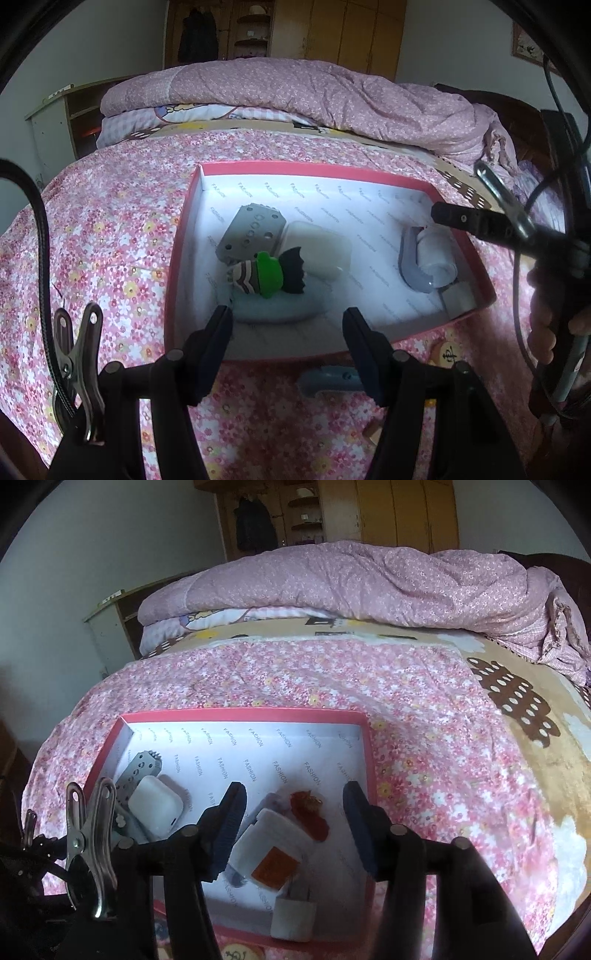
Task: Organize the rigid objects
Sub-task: 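Open both tools and grasp the blue-and-white toy with the left tool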
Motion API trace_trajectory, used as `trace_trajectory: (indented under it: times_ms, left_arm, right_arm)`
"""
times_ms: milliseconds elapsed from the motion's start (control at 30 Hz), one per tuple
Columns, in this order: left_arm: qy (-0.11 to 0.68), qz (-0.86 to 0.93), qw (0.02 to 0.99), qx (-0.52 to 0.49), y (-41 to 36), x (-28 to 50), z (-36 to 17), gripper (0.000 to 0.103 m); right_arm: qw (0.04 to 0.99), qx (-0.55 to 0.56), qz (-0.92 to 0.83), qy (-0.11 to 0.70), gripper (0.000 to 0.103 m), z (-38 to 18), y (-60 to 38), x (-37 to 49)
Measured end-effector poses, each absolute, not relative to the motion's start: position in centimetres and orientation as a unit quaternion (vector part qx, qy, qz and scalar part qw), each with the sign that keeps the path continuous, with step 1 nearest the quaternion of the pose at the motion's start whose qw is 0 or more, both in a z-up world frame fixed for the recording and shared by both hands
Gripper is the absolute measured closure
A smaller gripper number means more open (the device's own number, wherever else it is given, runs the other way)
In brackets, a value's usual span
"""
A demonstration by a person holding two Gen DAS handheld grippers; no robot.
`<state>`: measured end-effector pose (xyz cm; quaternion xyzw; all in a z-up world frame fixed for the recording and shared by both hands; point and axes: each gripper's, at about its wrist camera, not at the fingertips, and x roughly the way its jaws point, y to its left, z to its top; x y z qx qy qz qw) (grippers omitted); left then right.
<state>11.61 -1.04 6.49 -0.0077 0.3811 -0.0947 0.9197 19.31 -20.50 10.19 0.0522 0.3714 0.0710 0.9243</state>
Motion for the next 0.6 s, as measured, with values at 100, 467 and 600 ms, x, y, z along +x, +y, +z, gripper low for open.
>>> trace_trajectory:
  times_ms: [100,467,600]
  left_arm:
    - [0.379,-0.096,0.921,-0.003,-1.1,11.1,6.7,0.038]
    - [0.372,-0.106,0.922,0.002,-1.1,8.8,7.6,0.038]
    - [0.377,-0.111,0.92,0.009,-1.4,7.8,7.5,0.038]
  right_arm:
    - [0.922,0.061,0.077,0.374,0.047,10.3,-20.6,18.6]
    - [0.915,0.073,0.103,0.384,0.047,9.7,-20.5,14.3]
    - [0.913,0.079,0.102,0.387,0.047,9.3,-20.7,12.4]
